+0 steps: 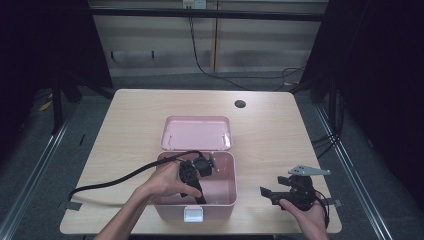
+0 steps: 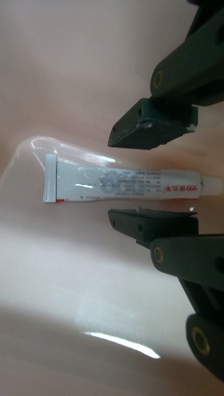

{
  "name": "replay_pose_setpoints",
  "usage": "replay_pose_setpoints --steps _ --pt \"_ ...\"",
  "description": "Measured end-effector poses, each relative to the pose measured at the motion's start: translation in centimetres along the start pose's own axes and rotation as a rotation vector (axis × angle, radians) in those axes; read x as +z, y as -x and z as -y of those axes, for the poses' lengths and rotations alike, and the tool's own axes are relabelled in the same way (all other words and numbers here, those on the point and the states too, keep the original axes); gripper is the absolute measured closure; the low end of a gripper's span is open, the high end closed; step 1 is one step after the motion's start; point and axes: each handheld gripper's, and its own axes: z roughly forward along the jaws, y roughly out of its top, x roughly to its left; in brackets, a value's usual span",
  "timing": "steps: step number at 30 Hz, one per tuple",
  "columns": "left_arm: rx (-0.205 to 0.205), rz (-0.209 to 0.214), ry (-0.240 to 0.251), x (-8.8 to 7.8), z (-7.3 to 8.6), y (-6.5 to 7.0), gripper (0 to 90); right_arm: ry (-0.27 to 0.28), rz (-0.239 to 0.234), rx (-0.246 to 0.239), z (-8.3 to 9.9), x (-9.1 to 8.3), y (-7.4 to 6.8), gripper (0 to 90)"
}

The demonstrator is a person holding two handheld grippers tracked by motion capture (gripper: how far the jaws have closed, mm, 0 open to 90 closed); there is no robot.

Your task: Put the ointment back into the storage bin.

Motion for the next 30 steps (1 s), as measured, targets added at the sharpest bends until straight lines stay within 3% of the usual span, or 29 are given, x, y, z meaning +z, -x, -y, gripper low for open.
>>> replay_pose_setpoints --steps 3,8,18,24,30 --pt "0.009 0.007 0.019 -0.5 0.1 0.1 58.4 0.000 -0.001 0.001 0.0 0.0 0.0 15.1" --pt "-0.009 0.004 0.031 -1.1 0.2 0.2 61.9 0.000 -0.001 0.000 0.0 0.0 0.0 15.1" --pt "0.007 -0.010 0.111 -3.3 0.9 0.8 48.8 0.003 0.000 0.001 0.0 0.0 0.0 15.1" --pt "0.004 -0.025 0.151 -4.4 1.3 1.1 47.1 0.004 -0.001 0.003 0.0 0.0 0.0 15.1" --pt "0.026 -0.051 0.164 -5.2 1.7 1.3 46.1 0.005 -0.001 0.003 0.0 -0.1 0.0 15.1"
